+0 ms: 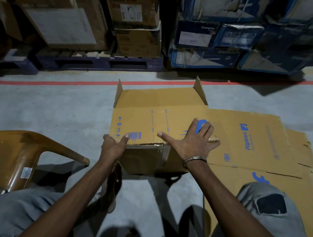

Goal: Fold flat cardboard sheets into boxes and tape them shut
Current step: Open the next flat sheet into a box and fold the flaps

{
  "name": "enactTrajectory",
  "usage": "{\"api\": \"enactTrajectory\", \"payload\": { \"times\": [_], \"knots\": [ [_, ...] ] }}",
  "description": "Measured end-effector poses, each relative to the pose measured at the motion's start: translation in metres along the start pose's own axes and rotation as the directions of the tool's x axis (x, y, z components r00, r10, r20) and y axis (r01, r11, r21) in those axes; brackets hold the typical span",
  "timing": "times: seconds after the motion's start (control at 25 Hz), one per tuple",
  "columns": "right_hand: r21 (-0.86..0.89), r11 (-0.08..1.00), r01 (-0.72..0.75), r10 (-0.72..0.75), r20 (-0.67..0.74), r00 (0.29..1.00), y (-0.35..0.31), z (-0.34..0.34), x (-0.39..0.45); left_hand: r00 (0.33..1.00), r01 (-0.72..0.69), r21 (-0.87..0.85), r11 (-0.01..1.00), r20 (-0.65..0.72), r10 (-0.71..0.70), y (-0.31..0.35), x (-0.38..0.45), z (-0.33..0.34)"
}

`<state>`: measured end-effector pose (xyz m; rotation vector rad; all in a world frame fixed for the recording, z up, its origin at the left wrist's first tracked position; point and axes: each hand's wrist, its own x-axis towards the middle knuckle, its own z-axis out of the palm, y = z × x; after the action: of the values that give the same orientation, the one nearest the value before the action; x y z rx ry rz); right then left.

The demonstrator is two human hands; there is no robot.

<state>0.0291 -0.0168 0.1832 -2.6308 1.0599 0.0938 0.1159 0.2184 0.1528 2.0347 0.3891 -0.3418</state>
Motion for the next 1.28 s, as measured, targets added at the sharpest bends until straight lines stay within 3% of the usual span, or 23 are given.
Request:
{"api": "enactTrajectory", "payload": {
  "times": [0.24, 0.48, 0.68, 0.8, 0.88, 1.0, 1.12, 1.28],
  "knots": [
    [0.092, 0.993, -0.075, 0.086, -0.117, 0.989, 0.015, -0.002, 0.024, 1.0, -0.014, 0.032, 0.999, 0.023, 0.013, 0.001, 0.003, -0.005],
    [0.057, 0.998, 0.023, -0.033, 0.19, 0.981, 0.014, -0.011, 0.019, 0.998, -0.043, 0.054, 0.998, 0.043, 0.041, 0.006, 0.017, -0.006],
    [0.028, 0.999, 0.038, -0.038, -0.001, 0.999, 0.016, 0.001, 0.023, 0.993, 0.001, 0.041, 0.999, 0.117, -0.006, 0.01, 0.035, -0.011],
    [0.186, 0.98, -0.067, 0.09, -0.119, 0.989, 0.026, -0.001, 0.036, 0.987, 0.06, 0.003, 0.998, 0.152, -0.06, 0.027, 0.035, -0.015],
    [0.317, 0.936, -0.151, 0.18, -0.063, 0.982, 0.038, -0.01, 0.051, 0.98, 0.09, -0.058, 0.994, 0.182, -0.078, 0.031, 0.036, -0.013],
    [0.448, 0.866, -0.221, 0.202, 0.09, 0.975, 0.052, -0.015, 0.07, 0.985, 0.076, -0.127, 0.989, 0.165, -0.054, 0.035, 0.033, -0.007],
    [0.526, 0.838, -0.146, 0.127, 0.073, 0.989, 0.056, -0.012, 0.07, 0.99, 0.074, -0.184, 0.98, 0.132, -0.05, 0.034, 0.026, -0.006],
    [0.636, 0.772, 0.014, 0.046, -0.078, 0.996, 0.056, -0.015, 0.059, 0.998, -0.035, -0.243, 0.969, 0.049, 0.048, 0.028, 0.01, -0.011]
  ]
}}
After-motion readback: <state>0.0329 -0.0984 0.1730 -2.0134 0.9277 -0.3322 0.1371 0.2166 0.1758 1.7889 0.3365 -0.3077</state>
